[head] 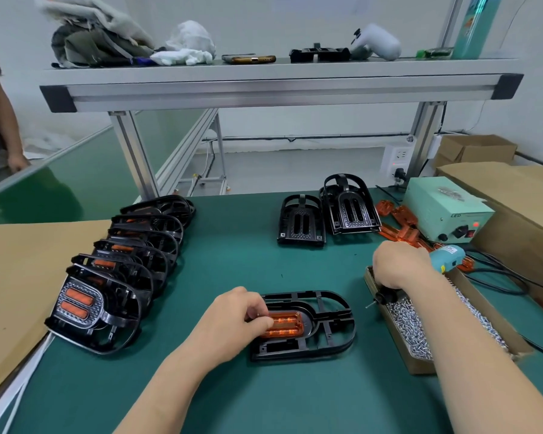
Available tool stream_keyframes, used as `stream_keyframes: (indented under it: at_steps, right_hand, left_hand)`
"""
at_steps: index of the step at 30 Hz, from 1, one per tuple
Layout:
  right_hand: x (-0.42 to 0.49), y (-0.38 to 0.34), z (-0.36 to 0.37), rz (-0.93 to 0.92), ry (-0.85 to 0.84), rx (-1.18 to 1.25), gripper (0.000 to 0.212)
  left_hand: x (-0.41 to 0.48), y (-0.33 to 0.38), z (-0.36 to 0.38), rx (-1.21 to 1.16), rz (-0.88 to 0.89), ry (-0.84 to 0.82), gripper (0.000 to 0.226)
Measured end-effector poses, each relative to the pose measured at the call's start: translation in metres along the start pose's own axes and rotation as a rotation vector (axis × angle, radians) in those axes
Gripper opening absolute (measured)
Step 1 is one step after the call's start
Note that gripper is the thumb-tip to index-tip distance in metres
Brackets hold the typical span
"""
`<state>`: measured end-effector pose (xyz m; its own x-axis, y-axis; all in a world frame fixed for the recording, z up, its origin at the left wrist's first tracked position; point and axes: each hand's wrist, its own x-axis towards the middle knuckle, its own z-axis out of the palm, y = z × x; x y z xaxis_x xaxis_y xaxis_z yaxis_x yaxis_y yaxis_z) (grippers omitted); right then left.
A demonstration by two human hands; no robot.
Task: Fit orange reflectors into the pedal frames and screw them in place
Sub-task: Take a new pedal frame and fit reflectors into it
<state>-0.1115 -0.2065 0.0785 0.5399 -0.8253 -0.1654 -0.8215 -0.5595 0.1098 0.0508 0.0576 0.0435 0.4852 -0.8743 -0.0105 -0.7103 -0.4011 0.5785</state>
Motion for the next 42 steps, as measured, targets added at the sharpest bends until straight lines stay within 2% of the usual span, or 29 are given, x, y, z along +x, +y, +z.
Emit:
stream_keyframes:
  at_steps: [5,7,9,12,15,18,21,27,31,33,36,38,40,42]
  right_hand:
    - [-0.011,0.001,-0.013,0.041,0.072,0.076,0.007]
    - [-0.021,0.001,-0.022,-0.011,0.149,0.252,0.011]
    - [-0.035,-0.005,-0.026,-0.132,0.196,0.533,0.022]
    - [-0.059,-0.029,-0.024,-0.320,0.208,0.905,0.019]
    - [-0.074,-0.052,-0.016,-0.464,0.164,1.130,0.015]
    - [-0.078,-0.063,-0.010,-0.520,0.180,1.194,0.014]
    - [-0.079,-0.063,-0.008,-0.529,0.201,1.234,0.016]
    - [-0.083,-0.064,-0.004,-0.530,0.286,1.192,0.014]
    - [-0.085,-0.051,-0.002,-0.535,0.178,1.165,0.017]
    - [-0.080,-0.037,0.003,-0.411,0.263,1.211,0.020]
    - [-0.063,-0.001,0.015,0.034,0.578,1.124,0.018]
    - [-0.053,0.019,0.025,0.260,0.558,1.064,0.037]
    - [-0.045,0.029,0.032,0.356,0.473,1.107,0.059]
    - [-0.041,0.031,0.035,0.412,0.472,1.149,0.073]
  left_hand:
    - [-0.001,0.012,-0.002,-0.111,-0.009,0.182,0.016]
    - [-0.001,0.021,-0.002,-0.214,-0.019,0.265,0.020]
    - [0.000,0.034,0.001,-0.364,-0.038,0.314,0.019]
    - [0.002,0.056,0.009,-0.700,-0.090,0.262,0.015]
    - [0.007,0.072,0.013,-1.093,-0.219,0.145,0.011]
    - [0.011,0.075,0.009,-1.425,-0.337,0.004,0.017]
    - [0.011,0.070,0.004,-1.579,-0.413,-0.058,0.012]
    - [0.012,0.068,0.004,-1.648,-0.479,-0.125,0.019]
    - [0.012,0.068,0.008,-1.591,-0.449,-0.098,0.015]
    - [0.012,0.067,0.010,-1.541,-0.434,-0.077,0.012]
    - [0.012,0.064,0.009,-1.497,-0.405,-0.054,0.013]
    - [0.011,0.063,0.009,-1.484,-0.395,-0.049,0.011]
    - [0.011,0.062,0.011,-1.475,-0.394,-0.042,0.010]
    - [0.012,0.062,0.012,-1.464,-0.389,-0.041,0.007]
